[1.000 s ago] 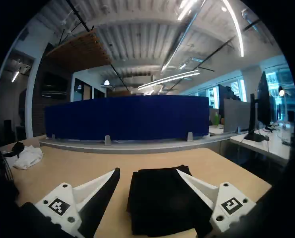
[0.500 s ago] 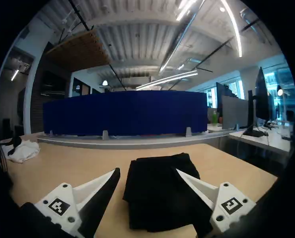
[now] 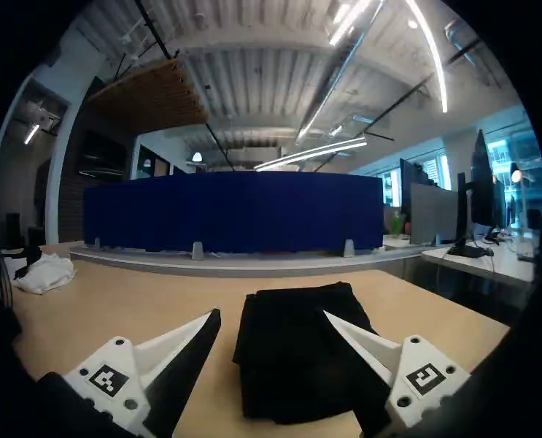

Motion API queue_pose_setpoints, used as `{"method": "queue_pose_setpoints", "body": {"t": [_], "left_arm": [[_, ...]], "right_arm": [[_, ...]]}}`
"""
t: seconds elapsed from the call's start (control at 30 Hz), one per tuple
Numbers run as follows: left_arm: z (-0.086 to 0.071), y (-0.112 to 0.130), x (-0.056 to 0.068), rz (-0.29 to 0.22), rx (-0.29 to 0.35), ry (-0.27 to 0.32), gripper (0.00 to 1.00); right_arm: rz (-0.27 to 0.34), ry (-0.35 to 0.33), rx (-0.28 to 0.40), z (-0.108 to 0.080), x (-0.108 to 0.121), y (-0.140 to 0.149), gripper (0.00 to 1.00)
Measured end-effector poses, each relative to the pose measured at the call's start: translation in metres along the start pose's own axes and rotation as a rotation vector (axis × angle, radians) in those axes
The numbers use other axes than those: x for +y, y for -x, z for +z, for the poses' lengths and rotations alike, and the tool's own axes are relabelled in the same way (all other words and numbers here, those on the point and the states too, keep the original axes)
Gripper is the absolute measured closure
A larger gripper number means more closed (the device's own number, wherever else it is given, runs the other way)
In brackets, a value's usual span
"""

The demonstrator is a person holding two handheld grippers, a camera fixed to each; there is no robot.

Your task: Fold towel

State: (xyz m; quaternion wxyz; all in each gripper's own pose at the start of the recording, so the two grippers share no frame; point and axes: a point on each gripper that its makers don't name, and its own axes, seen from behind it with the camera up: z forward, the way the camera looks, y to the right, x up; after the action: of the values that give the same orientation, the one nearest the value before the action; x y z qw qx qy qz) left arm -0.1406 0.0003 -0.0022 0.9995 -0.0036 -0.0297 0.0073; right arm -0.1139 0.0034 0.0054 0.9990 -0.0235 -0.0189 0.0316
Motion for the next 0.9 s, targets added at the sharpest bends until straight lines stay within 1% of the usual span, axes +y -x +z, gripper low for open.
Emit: {"method": "queue_pose_setpoints", "body": {"t": [0.3,0.6,0.9], "left_arm": [[0.0001,0.0001,0.0000,0.000,0.000,0.000,0.09],[0.0002,-0.0002,0.0004,0.000,0.000,0.000,0.09],[0.0001,0.0006,0.0008,0.000,0.000,0.000,0.09]], "right_arm": [[-0.007,-0.009,0.012,-0.0038,-0.0037,-0.0004,0.01],[-0.004,-0.025,0.012,-0.0030,-0.0052,0.0000,0.01],[-0.006,-0.024,0.013,-0.0006,-0.0040,0.0000,0.00]]}}
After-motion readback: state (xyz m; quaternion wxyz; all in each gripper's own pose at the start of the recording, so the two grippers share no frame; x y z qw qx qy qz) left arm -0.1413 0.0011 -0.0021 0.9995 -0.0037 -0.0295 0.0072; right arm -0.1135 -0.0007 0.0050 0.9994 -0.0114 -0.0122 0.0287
